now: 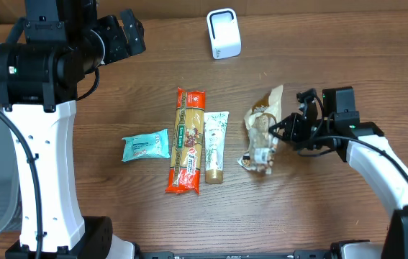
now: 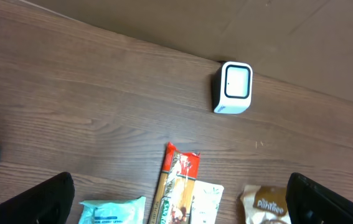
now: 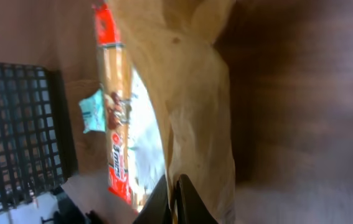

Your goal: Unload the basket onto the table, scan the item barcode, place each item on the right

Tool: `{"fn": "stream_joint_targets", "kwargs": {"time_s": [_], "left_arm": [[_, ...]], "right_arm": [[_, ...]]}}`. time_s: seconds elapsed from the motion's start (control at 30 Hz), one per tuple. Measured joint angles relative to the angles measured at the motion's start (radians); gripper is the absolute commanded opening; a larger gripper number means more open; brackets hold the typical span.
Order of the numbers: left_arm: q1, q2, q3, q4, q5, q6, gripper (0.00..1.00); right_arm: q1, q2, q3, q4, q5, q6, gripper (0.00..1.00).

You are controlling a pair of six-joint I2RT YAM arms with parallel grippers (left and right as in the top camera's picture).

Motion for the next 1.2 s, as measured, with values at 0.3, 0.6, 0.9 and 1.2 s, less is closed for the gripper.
{"fn": "stream_joint_targets", "kwargs": {"time_s": [0.3,0.6,0.9,1.2], "left_arm": [[0.0,0.0,0.0,0.0,0.0,0.0,1.0],[0.0,0.0,0.0,0.0,-0.002,0.0,1.0],[0.0,0.0,0.0,0.0,-0.003,0.0,1.0],[0.0,0.0,0.0,0.0,-0.003,0.0,1.0]], "right_arm": [[0.0,-0.003,0.0,-0.259,0.138,0.055,0.32],[-0.001,0.0,0.197,-0.598,0.351,-0.077,0.9],[0.006,0.009,0.377,-0.522,0.462,-0.313,0.94],[0.125,0.188,0.377,-0.524,0.522,-0.192,0.96]]}}
